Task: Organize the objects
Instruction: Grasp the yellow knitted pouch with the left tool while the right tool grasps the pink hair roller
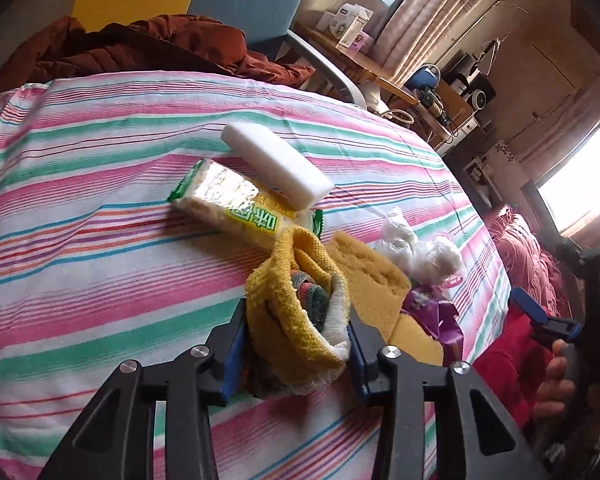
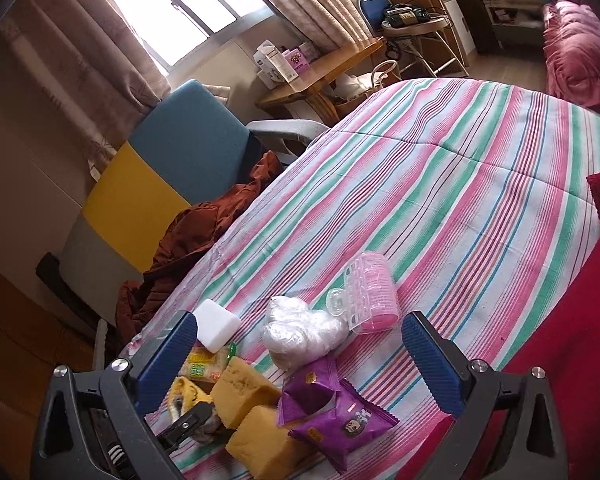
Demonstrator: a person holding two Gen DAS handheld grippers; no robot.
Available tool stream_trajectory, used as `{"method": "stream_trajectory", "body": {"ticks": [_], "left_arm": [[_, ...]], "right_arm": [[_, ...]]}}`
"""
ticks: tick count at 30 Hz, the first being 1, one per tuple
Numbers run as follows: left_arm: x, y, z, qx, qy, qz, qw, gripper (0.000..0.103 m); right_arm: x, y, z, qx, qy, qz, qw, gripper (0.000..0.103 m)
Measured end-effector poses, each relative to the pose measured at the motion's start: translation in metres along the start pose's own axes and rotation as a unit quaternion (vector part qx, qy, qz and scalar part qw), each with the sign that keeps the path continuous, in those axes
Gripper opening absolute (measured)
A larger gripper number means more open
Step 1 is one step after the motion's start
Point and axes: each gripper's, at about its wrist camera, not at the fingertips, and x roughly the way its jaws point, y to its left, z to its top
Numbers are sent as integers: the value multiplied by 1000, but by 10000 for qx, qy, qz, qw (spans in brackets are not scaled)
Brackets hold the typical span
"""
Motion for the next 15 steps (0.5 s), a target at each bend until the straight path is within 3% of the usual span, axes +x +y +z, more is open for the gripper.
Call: {"method": "stream_trajectory", "body": {"ticks": [4,8,10,15], "left_arm": [[-21,10,-11,-13,-123,91,9999,42],[-34,21,-17,-110,-179,106,9997,42],[-37,25,-20,-138,-192,129,9996,42],[-45,24,-29,-90,-186,153,9997,42]], "right_arm": [[17,2,15,-146,370,-383,9985,103],[49,8,33,-716,726,-1044,9893,103],[73,9,37,-829,1111,-1328,9814,100],[114,8,32,-1188,1597,-1793,9634,80]]}}
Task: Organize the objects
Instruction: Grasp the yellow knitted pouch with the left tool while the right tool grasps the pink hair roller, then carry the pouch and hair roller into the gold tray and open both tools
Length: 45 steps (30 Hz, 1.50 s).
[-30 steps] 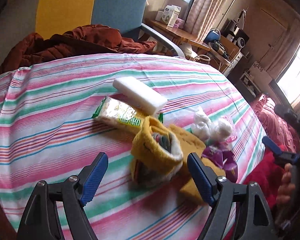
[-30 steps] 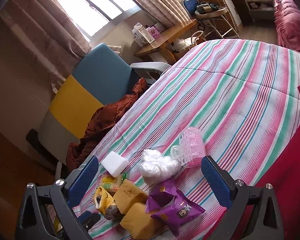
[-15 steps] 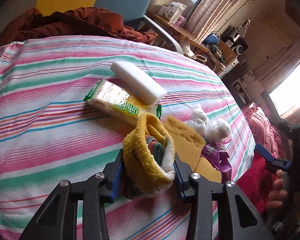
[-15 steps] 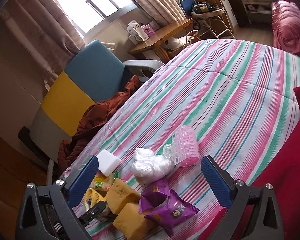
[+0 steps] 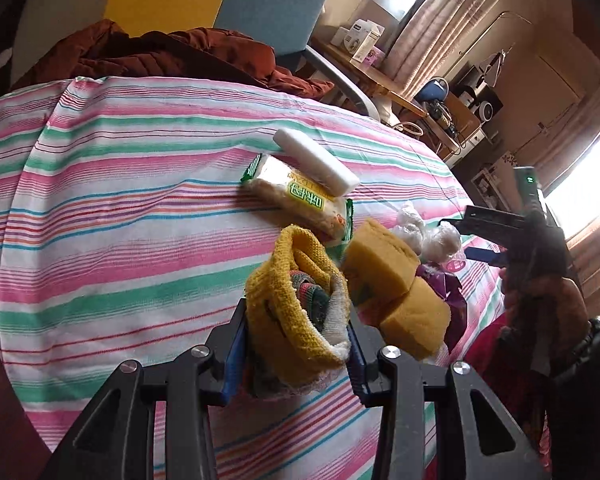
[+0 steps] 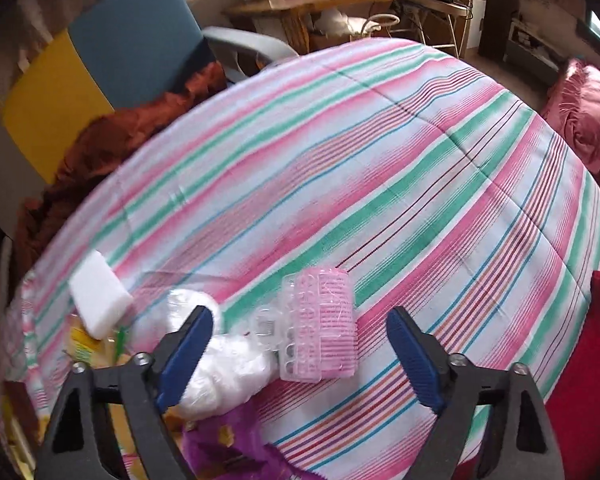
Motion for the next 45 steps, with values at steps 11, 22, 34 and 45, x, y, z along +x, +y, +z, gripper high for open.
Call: {"method": "stream_trajectory", "body": {"ticks": [11,22,34,45], "left_arm": [[-4,-10,-23,67,-11,102,9999,42],[-59,-6,-45,113,-330,282,9990,42],[-151,40,-78,-299,-957,585,9932,42],[-228,114,-114,-1074,-1596,1358,9719,42]], "right_arm": [[1,-19,0,185,-255,19,9995,64],[-54,-37,5,714,-1430,442,9862,64],[-112,-12,-18,235,-2074,796,9747,64],[-176,102,-77,-1289,-2116,2047,9469,64]]}}
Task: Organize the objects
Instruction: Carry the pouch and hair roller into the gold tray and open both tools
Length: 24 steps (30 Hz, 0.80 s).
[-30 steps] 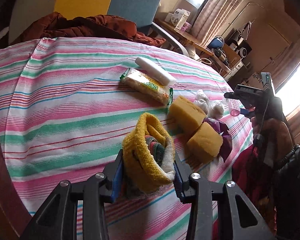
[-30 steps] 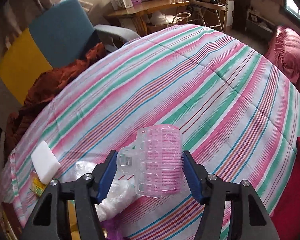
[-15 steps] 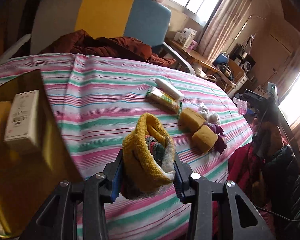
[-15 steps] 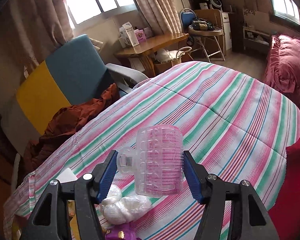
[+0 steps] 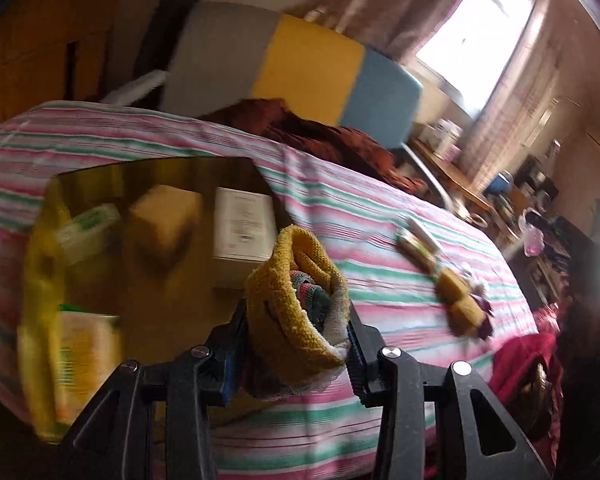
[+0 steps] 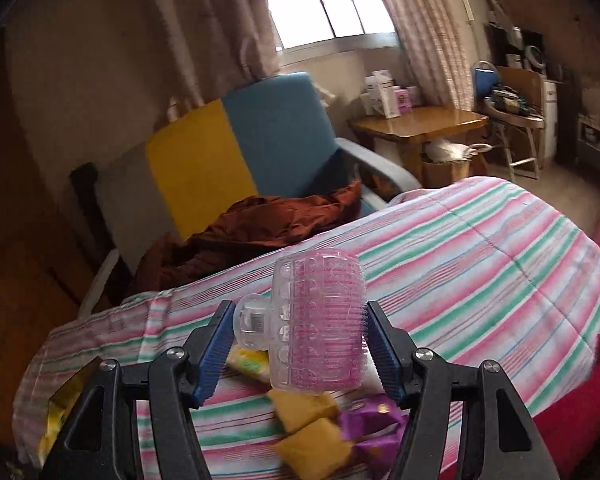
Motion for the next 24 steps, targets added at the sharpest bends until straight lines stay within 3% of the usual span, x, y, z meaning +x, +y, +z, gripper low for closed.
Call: {"method": "stream_trajectory", "body": {"ticks": [5,8,13,20,22,23,24], "left_arm": [[-14,43,1,-242,-167,525,9982,42],[-15,66,5,-393,-214,823,9956,42],[-14,93,17,-383,-370,1249,9907,44],[-12,127,21,-746,-340,1657,9828,57],[-13,129,17,-787,-334,1703,9817,58],[-13,130,14,-814,-322,1693,9817,58],[-13,130,12,-831,-313,1669,9820,58]], "right_arm": [[17,96,-46,-838,615,1049,9890,64],[27,150,-83,-1223,1051,1652,9730,64],[40,223,-135,-1779,1586,2250,9448,64],[67,269,-179,-2272,2012,2183,9275,65],[73,271,-189,-2386,2032,2056,9271,73],[75,270,-192,-2429,2030,1972,9279,82],[74,270,-195,-2457,2040,1920,9280,83]]}}
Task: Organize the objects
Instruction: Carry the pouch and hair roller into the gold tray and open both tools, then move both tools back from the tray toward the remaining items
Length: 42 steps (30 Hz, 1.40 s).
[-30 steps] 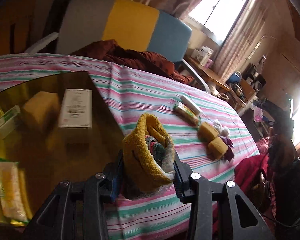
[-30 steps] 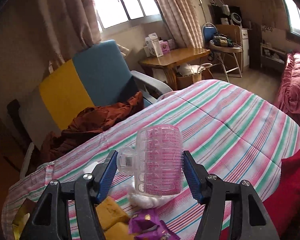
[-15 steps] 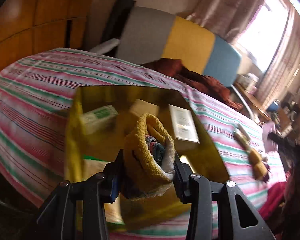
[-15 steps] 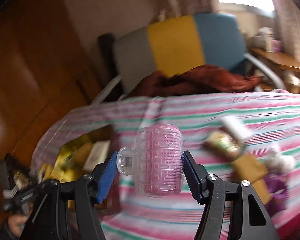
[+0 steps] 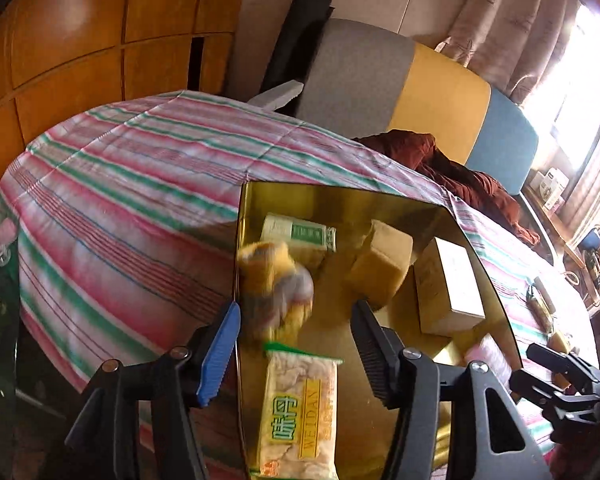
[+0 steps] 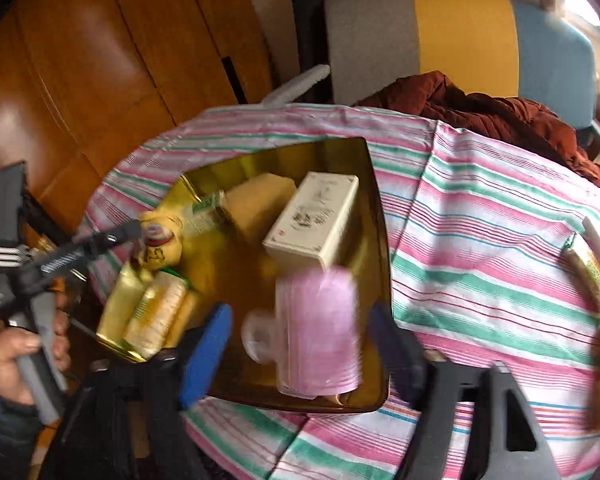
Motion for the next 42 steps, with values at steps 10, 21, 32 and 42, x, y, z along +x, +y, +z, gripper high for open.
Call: {"method": "stream_trajectory", "body": {"ticks": [10,21,32,42], "left_arm": [[-21,-31,-15,185,-143,-94,9997,58],[-31,-63,-31,471,-155,25,9988,58],[-48,-91,-42,1070,-470,189,9930,58],[-51,-106,-51,1243,-419,127,9913,58]], "right_arm": [[-10,-8,-13,163,-72,-54,9998,94],[-29,6,-21,-137,-481,-519,9974,103],[-47,6,-19,-177,-765,-772,9939,103],[-54,9,-19,-392,-940,-1165,9880,103]]}}
